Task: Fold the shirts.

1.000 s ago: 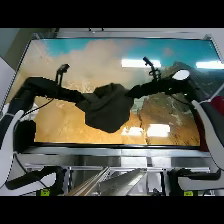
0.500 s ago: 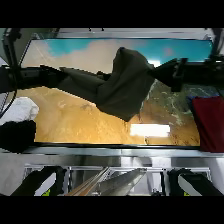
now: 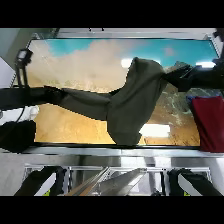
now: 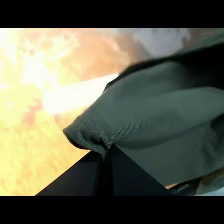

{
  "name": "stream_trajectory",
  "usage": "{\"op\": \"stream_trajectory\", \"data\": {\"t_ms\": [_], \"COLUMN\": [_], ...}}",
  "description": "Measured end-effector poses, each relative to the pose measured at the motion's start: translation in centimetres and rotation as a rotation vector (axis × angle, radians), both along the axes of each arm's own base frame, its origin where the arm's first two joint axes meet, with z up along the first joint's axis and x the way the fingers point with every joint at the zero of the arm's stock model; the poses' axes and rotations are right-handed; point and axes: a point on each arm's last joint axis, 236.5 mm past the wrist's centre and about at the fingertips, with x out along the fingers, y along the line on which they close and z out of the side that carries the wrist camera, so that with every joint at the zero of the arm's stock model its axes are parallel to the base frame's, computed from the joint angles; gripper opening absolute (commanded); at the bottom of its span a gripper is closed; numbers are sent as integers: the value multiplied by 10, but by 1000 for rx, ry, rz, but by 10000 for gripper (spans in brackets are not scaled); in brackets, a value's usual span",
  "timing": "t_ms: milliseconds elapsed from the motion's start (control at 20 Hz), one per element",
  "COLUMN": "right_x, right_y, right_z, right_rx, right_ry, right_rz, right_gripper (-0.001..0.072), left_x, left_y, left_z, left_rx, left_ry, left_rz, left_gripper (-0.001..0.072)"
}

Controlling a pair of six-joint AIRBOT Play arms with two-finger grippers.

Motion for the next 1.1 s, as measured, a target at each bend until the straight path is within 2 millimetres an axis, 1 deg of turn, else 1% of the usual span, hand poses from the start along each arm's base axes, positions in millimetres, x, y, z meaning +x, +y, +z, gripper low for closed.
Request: {"op": "stream_trajectory", "data": {"t_ms": [100,300,400,450,500,550,650,700,750,800,850,900,1000,1050,1100], "right_x": [16,41,51,56,60,64,68,69,72,72,70,68,57,47,35], "right_y": [-3,0,1,0,0,-1,-4,-8,-15,-25,-36,-48,-69,-75,-74], "right_z": [-40,-119,-159,-180,-198,-215,-239,-244,-245,-244,-239,-232,-218,-211,-205], "right_rx": [2,18,23,23,24,26,24,18,6,-12,-36,-56,-103,-118,-123], "right_ry": [119,338,437,482,518,551,595,605,606,606,607,609,619,629,641], "right_rz": [-15,-16,-26,-32,-40,-51,-66,-72,-85,-96,-111,-133,-172,-184,-179], "right_gripper": [22,22,22,31,101,230,242,249,297,436,496,496,495,494,494], "left_x": [4,8,10,11,12,13,15,16,19,21,24,26,31,33,33], "left_y": [-1,-6,-6,-6,-6,-7,-11,-13,-15,-17,-19,-21,-23,-23,-24], "left_z": [-39,-119,-153,-167,-181,-194,-213,-221,-226,-230,-232,-232,-229,-228,-227], "left_rx": [0,-2,4,7,10,14,21,25,28,31,31,31,31,30,30], "left_ry": [85,251,321,350,379,404,449,467,479,489,499,507,510,512,515], "left_rz": [3,-7,-7,-7,-11,-15,-29,-40,-52,-64,-76,-87,-105,-110,-117], "left_gripper": [19,18,18,18,18,18,18,18,19,18,19,18,19,19,19]}}
